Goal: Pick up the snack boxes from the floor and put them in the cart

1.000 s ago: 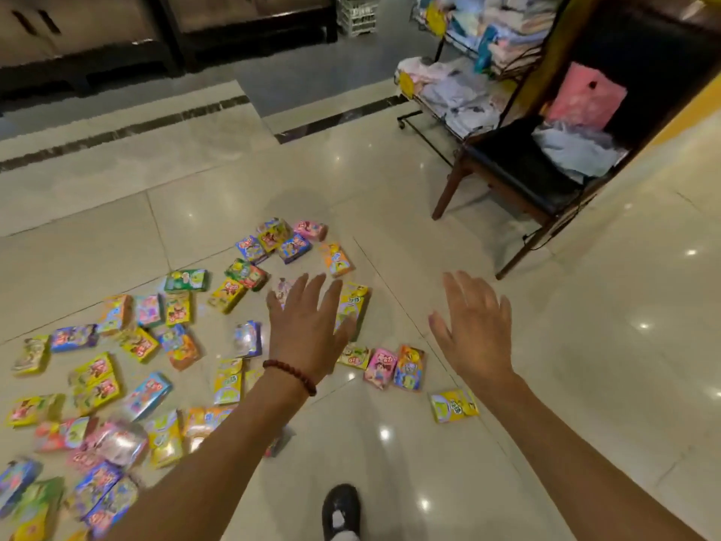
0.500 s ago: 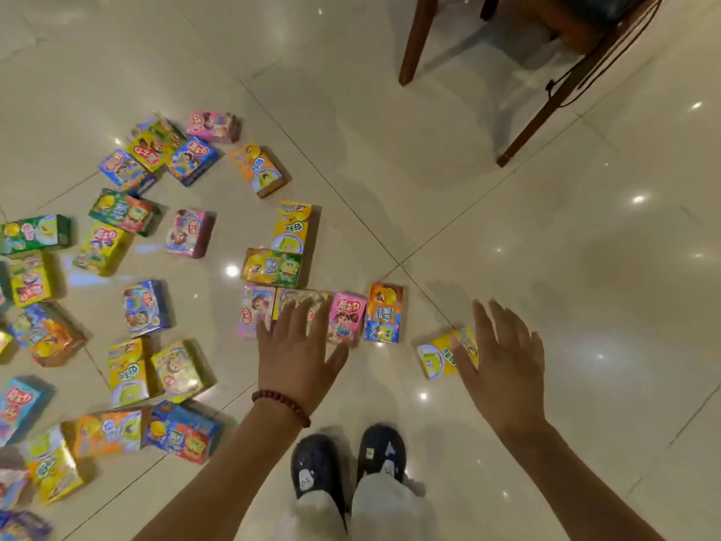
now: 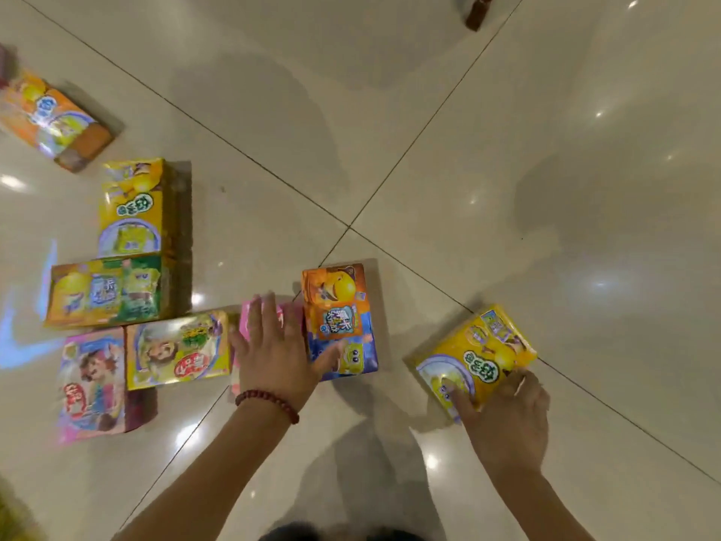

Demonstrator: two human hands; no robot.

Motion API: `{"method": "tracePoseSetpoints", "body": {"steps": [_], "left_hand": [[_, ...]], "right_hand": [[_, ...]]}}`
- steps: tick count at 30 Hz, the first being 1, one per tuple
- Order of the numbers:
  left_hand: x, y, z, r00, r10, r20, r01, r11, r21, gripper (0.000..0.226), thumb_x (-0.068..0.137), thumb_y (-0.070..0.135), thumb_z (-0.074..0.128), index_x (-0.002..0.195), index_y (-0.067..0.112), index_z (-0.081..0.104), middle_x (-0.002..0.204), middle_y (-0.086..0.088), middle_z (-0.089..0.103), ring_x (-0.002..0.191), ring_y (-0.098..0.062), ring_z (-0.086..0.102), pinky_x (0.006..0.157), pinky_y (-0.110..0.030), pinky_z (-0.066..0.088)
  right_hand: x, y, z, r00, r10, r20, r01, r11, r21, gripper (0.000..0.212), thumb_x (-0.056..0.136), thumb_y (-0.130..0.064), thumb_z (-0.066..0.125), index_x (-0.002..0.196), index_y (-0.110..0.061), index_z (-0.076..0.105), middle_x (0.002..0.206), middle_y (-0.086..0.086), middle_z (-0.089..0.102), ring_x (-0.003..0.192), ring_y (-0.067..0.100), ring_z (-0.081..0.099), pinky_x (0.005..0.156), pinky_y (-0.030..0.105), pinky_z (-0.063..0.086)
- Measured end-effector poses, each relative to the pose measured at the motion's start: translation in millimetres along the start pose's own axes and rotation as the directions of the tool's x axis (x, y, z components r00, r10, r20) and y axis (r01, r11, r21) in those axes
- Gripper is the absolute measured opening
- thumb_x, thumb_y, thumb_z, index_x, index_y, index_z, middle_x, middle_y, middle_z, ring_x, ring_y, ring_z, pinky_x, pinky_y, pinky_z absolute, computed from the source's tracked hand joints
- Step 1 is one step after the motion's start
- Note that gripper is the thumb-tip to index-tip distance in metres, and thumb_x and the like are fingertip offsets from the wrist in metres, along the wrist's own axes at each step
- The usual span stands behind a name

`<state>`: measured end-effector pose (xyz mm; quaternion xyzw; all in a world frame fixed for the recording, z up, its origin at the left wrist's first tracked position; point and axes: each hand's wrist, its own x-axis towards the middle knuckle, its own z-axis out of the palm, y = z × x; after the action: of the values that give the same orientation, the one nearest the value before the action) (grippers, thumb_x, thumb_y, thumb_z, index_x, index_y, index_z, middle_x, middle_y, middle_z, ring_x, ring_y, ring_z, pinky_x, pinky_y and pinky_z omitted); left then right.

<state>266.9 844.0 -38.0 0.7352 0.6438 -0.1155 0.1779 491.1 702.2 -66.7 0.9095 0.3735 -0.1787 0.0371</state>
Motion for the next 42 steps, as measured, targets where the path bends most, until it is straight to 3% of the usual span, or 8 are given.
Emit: {"method": "tracePoseSetpoints", "body": {"steps": [3, 6, 11, 15, 22, 29, 33, 42], "left_hand": [[27, -5, 37, 0.999, -0.039, -0.011, 0.038, 0.997, -0.068, 0.125, 0.056, 0.095, 0.013, 0.150, 0.013, 0.016, 0.158, -0.014, 0.007, 0.146, -0.028, -0.001, 0.115, -0.053, 0.006], [40, -12, 55, 0.995, 0.021, -0.099, -0.032, 0.993, -0.112, 0.130, 0.051, 0.099, 0.018, 0.148, 0.012, 0.023, 0.156, -0.012, 0.018, 0.145, -0.028, 0.009, 0.113, -0.058, 0.009], [44, -11, 60, 0.989, 0.096, -0.112, -0.115, 0.977, -0.178, 0.128, 0.049, 0.094, 0.030, 0.150, 0.016, 0.018, 0.157, -0.002, 0.016, 0.144, -0.015, -0.001, 0.114, -0.050, -0.001], [42, 3, 61, 0.975, 0.165, -0.149, -0.196, 0.955, -0.222, 0.108, 0.057, 0.081, 0.042, 0.139, 0.011, 0.033, 0.144, -0.018, 0.040, 0.138, -0.038, 0.029, 0.107, -0.064, 0.024], [27, 27, 68, 0.956, 0.216, -0.200, -0.276, 0.893, -0.357, 0.094, 0.064, 0.070, 0.051, 0.126, -0.002, 0.051, 0.121, -0.018, 0.059, 0.112, -0.040, 0.056, 0.095, -0.058, 0.043], [18, 22, 64, 0.960, 0.247, -0.135, -0.268, 0.659, -0.703, 0.086, 0.065, 0.033, 0.084, 0.135, 0.035, 0.034, 0.128, 0.005, 0.048, 0.111, 0.007, 0.046, 0.090, -0.002, 0.038], [13, 12, 64, 0.964, 0.254, 0.079, -0.052, 0.470, -0.881, 0.098, 0.058, 0.032, 0.089, 0.135, 0.044, 0.029, 0.117, 0.019, 0.059, 0.104, 0.001, 0.062, 0.080, -0.025, 0.056], [-22, 9, -28, 0.990, 0.141, -0.010, -0.057, 0.337, -0.940, 0.091, 0.060, 0.004, 0.081, 0.124, 0.047, 0.033, 0.107, 0.025, 0.064, 0.097, 0.003, 0.064, 0.066, -0.014, 0.054]], "right_hand": [[21, -8, 29, 0.962, 0.207, -0.178, -0.160, 0.957, 0.243, 0.116, 0.060, -0.074, 0.057, 0.129, 0.017, 0.038, 0.116, 0.037, 0.047, 0.110, 0.048, 0.044, 0.095, 0.051, 0.035], [37, -20, 35, 0.920, 0.364, -0.145, -0.246, 0.824, 0.510, 0.127, 0.038, -0.081, 0.048, 0.128, 0.009, 0.040, 0.120, 0.031, 0.046, 0.119, 0.038, 0.036, 0.101, 0.049, 0.030], [45, -30, 47, 0.949, 0.194, -0.247, -0.039, 0.854, 0.519, 0.112, 0.040, -0.076, 0.070, 0.110, 0.009, 0.051, 0.101, 0.025, 0.053, 0.105, 0.038, 0.044, 0.090, 0.048, 0.036], [46, -43, 33, 0.987, 0.082, -0.135, 0.014, 0.808, 0.588, 0.087, 0.050, -0.042, 0.090, 0.117, -0.005, 0.048, 0.106, 0.012, 0.053, 0.107, 0.033, 0.045, 0.083, 0.036, 0.035], [43, -48, 31, 0.999, -0.042, 0.014, 0.016, 0.635, 0.773, 0.078, 0.054, -0.048, 0.087, 0.119, -0.030, 0.047, 0.106, -0.007, 0.063, 0.099, 0.017, 0.062, 0.072, 0.037, 0.054], [16, -41, 25, 0.993, -0.015, 0.117, -0.106, 0.329, 0.938, 0.072, 0.072, -0.019, 0.084, 0.132, -0.032, 0.047, 0.096, -0.024, 0.068, 0.084, 0.000, 0.068, 0.060, 0.015, 0.053], [15, -43, 20, 0.991, -0.023, 0.132, -0.121, 0.264, 0.957, 0.071, 0.071, -0.014, 0.082, 0.131, -0.032, 0.049, 0.097, -0.017, 0.070, 0.086, 0.007, 0.070, 0.059, 0.019, 0.055], [-1, -63, -88, 0.998, -0.067, 0.011, 0.006, 0.241, 0.971, 0.073, 0.076, -0.014, 0.073, 0.139, -0.032, 0.044, 0.108, -0.013, 0.068, 0.095, 0.008, 0.069, 0.067, 0.022, 0.057]]}}
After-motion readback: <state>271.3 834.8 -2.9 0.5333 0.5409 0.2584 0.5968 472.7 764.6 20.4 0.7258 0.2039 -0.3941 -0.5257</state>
